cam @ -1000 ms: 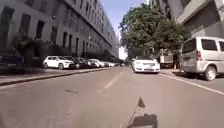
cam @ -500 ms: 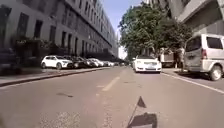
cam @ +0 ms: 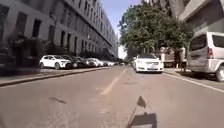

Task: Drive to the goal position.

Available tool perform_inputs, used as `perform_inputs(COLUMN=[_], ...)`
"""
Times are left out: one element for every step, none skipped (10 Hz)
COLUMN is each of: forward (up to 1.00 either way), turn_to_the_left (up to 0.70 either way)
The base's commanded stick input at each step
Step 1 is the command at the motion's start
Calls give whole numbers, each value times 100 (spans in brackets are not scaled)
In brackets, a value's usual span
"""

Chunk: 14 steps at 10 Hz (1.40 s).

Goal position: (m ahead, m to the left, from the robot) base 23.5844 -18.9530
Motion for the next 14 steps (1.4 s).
perform_inputs(forward=[70,70,70,70,70,70,70,70,70,70,70,70,70,70], turn_to_the_left=[0,0,-4,-14,-14,-14,-14,-14,-3,0,0,0,0,0])
